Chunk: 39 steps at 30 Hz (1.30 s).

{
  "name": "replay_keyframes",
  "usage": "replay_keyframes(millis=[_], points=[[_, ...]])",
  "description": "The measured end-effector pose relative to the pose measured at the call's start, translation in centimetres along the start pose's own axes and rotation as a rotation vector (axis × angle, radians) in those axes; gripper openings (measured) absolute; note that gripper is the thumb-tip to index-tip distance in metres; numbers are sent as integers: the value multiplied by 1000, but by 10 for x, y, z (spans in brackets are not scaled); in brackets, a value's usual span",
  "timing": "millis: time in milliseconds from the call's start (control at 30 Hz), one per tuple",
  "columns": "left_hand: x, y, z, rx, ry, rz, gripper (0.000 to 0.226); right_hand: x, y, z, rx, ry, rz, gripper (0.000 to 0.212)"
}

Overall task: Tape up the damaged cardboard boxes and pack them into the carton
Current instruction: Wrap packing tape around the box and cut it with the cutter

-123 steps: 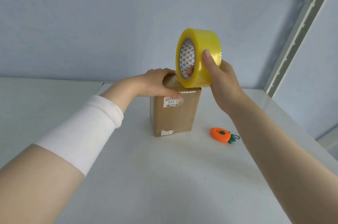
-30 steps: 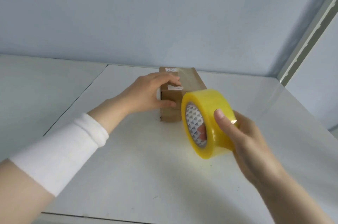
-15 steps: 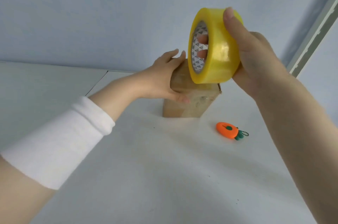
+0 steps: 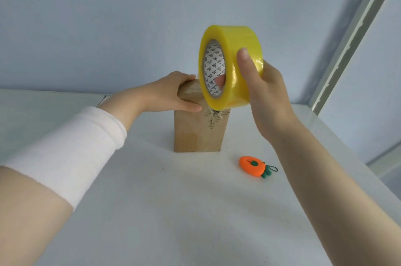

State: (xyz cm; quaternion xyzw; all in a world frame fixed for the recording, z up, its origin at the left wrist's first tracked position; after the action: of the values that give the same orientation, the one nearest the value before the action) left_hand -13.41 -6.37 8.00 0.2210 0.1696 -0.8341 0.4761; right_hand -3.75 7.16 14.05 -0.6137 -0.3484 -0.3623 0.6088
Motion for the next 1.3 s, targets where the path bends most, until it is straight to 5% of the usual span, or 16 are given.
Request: replay_keyframes(millis=[233,467,833,1133,1300], points=[[-3,7,0,29,25,31,82,-2,6,-12,211,148,7,20],[8,5,6,-37,-15,78,85,-11,54,26,34,78,37,25],[2,17,12,-135,-11,84,84,-43,78,15,-86,28,-175,23],[13,54,5,-68,362,297,54,9,48,22,-55,21,-256,49],[8,40,18,-377,67,271,37,-23,20,20,-86,106,-386,51]])
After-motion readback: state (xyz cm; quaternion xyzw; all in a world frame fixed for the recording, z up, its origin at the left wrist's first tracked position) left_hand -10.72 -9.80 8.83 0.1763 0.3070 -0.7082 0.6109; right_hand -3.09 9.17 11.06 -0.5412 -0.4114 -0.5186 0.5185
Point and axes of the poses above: each hand's wrist, its own y-axis away from the middle knuckle, its own z-axis out of the back of the hand, x = y × z, the point moved 10 cm from there along -y, towards the middle knuckle, and after that the axes turned 2 degrees about z, right-handed, at the moved point
